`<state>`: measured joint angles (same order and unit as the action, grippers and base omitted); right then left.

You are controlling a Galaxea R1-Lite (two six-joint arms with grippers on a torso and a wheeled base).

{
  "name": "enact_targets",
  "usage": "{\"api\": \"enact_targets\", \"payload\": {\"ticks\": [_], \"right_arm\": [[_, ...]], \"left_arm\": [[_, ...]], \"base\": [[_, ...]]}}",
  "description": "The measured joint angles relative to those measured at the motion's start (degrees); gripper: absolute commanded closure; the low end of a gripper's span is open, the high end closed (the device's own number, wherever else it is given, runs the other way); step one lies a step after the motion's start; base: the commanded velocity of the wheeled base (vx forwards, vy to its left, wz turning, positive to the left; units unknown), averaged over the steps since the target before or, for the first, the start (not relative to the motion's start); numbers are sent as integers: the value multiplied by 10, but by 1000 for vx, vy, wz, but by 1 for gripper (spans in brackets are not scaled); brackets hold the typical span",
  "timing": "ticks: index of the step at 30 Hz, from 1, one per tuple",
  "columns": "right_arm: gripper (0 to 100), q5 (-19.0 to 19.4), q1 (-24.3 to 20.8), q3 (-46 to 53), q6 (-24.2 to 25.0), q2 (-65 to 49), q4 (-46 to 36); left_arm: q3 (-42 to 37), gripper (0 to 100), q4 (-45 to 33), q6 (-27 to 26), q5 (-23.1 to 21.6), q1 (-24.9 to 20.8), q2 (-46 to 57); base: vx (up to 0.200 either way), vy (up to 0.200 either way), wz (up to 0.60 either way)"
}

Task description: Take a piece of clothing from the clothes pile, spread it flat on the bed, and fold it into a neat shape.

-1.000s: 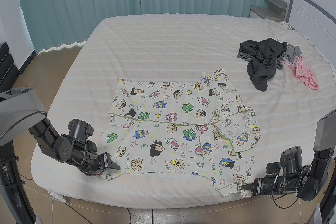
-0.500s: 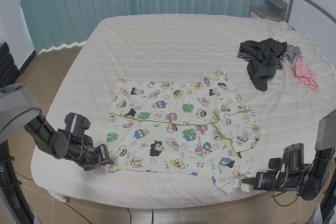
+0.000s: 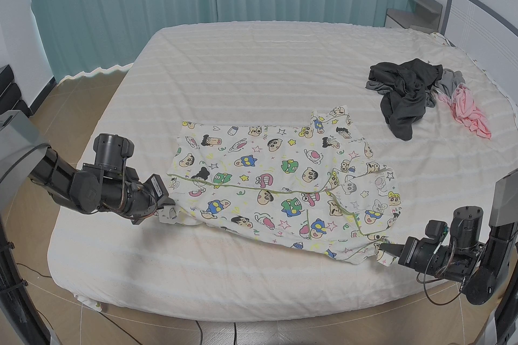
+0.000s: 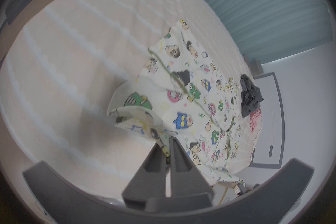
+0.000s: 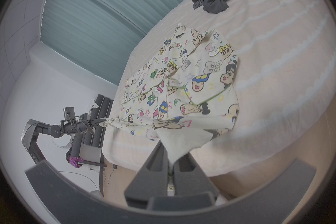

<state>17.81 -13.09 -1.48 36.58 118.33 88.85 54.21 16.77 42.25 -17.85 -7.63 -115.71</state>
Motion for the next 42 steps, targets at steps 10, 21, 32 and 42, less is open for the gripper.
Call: {"api": "enact_targets", "payload": {"ticks": [10,21,32,42], "right_arm": [[100,-13,21,-95,2,14,1],[100,-50,28,-267,0,74,-16],[0,-61,38,-380,-1,119,-113],[0,-61,54,-412,0,144,-119]], "left_arm": [[107,100,-1,36,28,-1,-49],[222,100,-1,80,30,-2,-130],[297,0,3,108,37,-2,-198],[318,0,7,127,65,-2,-215]], "base": [[0,0,0],[0,0,0],[0,0,0],[0,0,0]]}}
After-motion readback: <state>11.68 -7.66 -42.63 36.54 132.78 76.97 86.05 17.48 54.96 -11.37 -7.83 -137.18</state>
